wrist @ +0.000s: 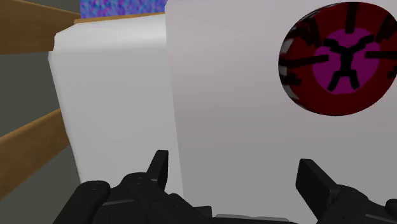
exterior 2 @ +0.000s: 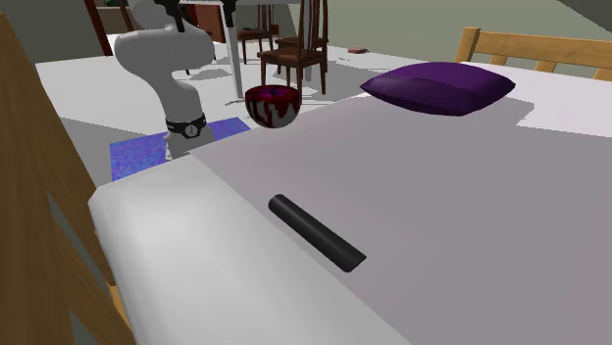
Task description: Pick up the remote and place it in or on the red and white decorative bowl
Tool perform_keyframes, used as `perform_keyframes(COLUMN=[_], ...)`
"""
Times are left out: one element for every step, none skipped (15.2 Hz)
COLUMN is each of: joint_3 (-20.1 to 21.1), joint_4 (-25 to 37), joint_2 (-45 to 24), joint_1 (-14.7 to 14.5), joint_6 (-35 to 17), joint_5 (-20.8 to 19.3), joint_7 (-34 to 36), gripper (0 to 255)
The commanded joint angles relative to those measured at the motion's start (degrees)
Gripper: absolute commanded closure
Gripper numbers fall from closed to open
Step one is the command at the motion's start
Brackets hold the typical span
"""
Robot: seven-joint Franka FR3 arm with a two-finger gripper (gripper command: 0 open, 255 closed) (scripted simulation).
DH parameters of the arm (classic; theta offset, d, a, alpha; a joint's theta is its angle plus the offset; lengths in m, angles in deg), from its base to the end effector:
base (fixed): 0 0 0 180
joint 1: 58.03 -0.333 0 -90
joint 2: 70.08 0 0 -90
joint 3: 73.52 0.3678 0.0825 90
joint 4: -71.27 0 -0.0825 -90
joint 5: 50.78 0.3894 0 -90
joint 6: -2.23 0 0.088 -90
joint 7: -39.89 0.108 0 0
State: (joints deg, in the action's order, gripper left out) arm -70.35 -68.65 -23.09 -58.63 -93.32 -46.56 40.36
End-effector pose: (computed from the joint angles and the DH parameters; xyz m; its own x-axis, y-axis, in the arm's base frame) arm 0.2723 0.0314 0.6024 0.9984 0.0347 0.0447 0.0362 -0.9988 -0.0335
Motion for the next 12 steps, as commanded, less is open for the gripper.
perform_keyframes(joint_3=[0.00,-0.03,-0.05,-0.07,-0.09,-0.11,-0.13,-0.14,-0.15,-0.14,-0.16,-0.17], joint_4=[0.00,0.12,0.32,0.60,0.97,1.43,1.96,2.57,3.27,4.04,4.90,5.82], joint_2=[0.00,-2.01,-4.07,-6.18,-8.32,-10.49,-12.70,-14.93,-17.18,-19.45,-21.73,-24.03], joint_1=[0.00,0.04,0.07,0.11,0.14,0.16,0.18,0.21,0.24,0.27,0.29,0.29], joint_6=[0.00,-1.78,-3.52,-5.22,-6.88,-8.48,-10.04,-11.54,-12.98,-14.35,-15.67,-16.92], joint_5=[0.00,0.02,0.03,0.05,0.08,0.09,0.11,0.14,0.16,0.19,0.21,0.23], joint_7=[0.00,-0.23,-0.46,-0.69,-0.92,-1.13,-1.34,-1.55,-1.76,-1.97,-2.17,-2.36], gripper=[0,0,0,0,0,0,0,0,0,0,0,0])
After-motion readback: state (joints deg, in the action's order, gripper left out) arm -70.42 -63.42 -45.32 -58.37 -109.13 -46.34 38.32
